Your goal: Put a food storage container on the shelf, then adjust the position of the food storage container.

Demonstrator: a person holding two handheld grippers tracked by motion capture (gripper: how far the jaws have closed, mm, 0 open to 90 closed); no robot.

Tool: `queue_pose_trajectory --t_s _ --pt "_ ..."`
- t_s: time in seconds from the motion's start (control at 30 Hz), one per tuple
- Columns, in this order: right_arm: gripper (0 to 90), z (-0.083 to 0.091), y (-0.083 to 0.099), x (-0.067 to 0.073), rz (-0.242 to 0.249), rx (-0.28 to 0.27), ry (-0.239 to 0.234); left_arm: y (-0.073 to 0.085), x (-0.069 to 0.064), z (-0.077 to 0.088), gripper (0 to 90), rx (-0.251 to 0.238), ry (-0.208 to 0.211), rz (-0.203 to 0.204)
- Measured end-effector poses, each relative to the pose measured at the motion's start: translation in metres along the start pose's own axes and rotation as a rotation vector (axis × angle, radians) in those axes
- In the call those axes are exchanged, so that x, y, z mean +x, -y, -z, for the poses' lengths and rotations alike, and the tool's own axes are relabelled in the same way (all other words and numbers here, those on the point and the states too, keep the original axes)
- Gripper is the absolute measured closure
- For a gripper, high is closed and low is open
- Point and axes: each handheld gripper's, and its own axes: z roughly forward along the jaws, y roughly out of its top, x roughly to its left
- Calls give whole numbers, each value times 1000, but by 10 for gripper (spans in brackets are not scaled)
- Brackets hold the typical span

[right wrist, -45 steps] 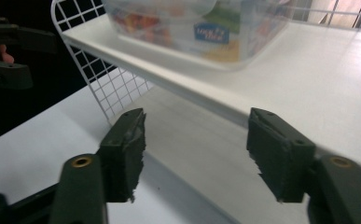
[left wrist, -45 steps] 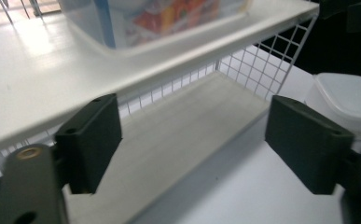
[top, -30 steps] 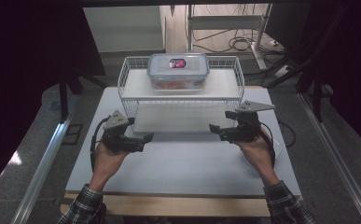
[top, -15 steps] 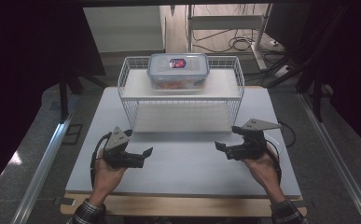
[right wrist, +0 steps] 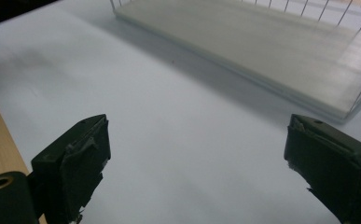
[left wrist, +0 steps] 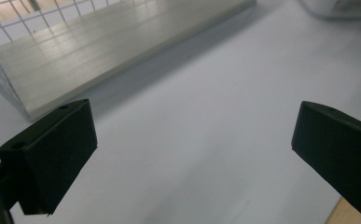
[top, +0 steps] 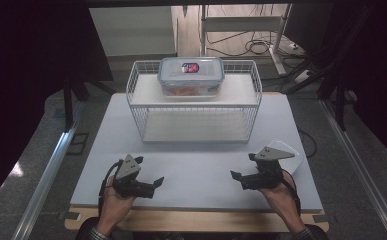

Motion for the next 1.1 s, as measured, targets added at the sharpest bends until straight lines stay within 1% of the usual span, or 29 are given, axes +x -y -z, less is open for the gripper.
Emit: queue_pose_trajectory --t_s 0.07,0.13,0.2,0.3,0.37,0.4,0.47,0.53,0.57,0.6,0.67,0.7,0.77,0.87,0.9,0.97,1.0,1.1 --pt "71 -3 3 0 2 19 1 1 -1 -1 0 12 -9 -12" --pt "71 -4 4 -1 0 33 10 1 -1 -1 0 6 -12 -10" --pt "61 -4 3 -2 -15 42 16 1 0 0 0 -2 -23 -10" --pt "23 -1 1 -5 -19 45 35 2 2 1 0 -5 -27 1" --pt "14 2 0 -8 -39 33 53 3 4 1 0 -3 -30 10" --pt "14 3 0 -10 -51 34 61 3 4 1 1 0 -33 12" --pt "48 5 -1 -14 -62 56 79 3 4 1 2 2 -36 12" --pt "126 8 -1 -19 -67 56 106 3 5 0 3 5 -37 14" --pt "181 11 -1 -23 -87 52 110 4 5 0 3 9 -37 13" --pt "217 13 -2 -25 -91 53 116 4 5 -1 3 13 -38 15" --pt "329 19 -3 -33 -93 49 137 4 6 -1 4 20 -41 15" --pt "354 21 -3 -35 -97 51 144 5 6 -1 4 20 -41 18" --pt "460 25 -2 -42 -103 54 156 5 7 -1 5 19 -43 24" --pt "575 30 -2 -52 -110 52 172 5 8 -1 7 19 -43 27" --pt "600 31 -2 -55 -109 55 176 5 8 -2 6 20 -45 27" --pt "670 33 -2 -60 -108 65 195 5 8 -2 7 22 -45 28" --pt "717 34 -2 -64 -109 75 201 6 8 -2 8 23 -45 28" --pt "821 37 -1 -72 -99 86 218 6 9 -2 9 27 -42 33"
